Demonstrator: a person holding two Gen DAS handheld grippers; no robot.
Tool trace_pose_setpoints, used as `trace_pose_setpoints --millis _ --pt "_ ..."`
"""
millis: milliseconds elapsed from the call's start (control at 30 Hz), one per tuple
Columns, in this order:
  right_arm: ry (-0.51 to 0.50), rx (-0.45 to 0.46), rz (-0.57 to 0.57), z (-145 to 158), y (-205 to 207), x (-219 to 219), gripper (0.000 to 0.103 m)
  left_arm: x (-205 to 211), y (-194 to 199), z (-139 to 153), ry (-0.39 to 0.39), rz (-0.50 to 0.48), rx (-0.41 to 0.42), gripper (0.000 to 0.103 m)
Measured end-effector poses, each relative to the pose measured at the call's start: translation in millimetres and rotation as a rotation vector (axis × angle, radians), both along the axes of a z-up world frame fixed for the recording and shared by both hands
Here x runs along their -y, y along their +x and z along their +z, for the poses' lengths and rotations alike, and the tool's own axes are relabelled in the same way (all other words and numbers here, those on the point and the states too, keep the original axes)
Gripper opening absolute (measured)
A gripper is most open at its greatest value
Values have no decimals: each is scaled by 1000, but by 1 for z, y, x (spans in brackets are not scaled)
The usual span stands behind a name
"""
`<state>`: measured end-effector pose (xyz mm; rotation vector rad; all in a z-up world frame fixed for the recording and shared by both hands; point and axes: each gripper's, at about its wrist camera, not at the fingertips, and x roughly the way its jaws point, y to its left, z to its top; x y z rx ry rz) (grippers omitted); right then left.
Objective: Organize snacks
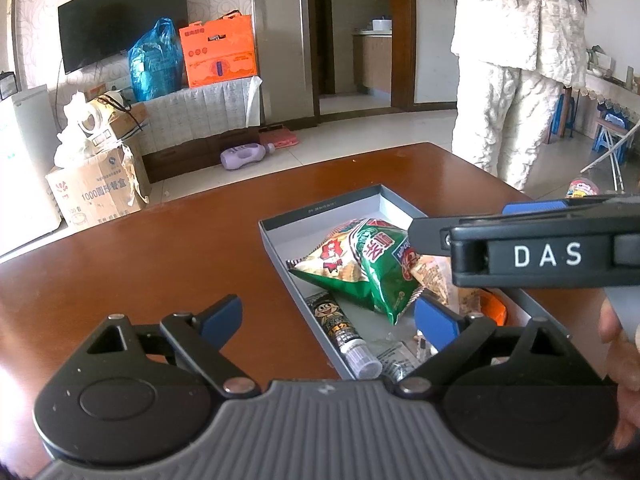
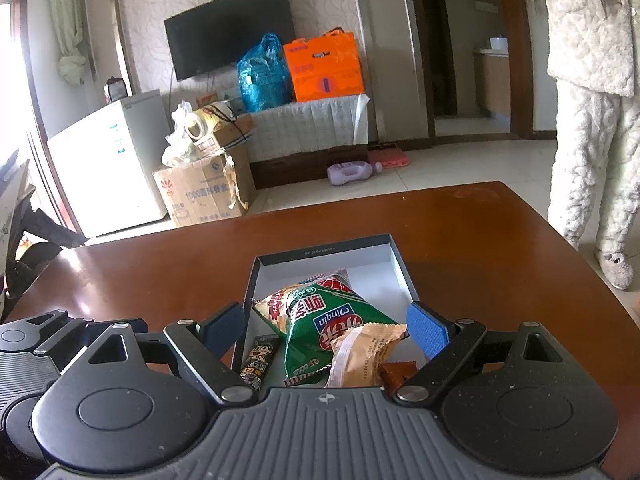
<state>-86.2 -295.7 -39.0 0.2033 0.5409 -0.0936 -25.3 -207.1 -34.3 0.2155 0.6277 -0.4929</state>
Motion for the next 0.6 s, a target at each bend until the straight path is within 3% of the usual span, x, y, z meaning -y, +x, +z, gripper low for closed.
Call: trace_pose_setpoints --millis 600 --pt "4 -1 3 1 -1 -1 89 -2 -7 5 5 -5 17 95"
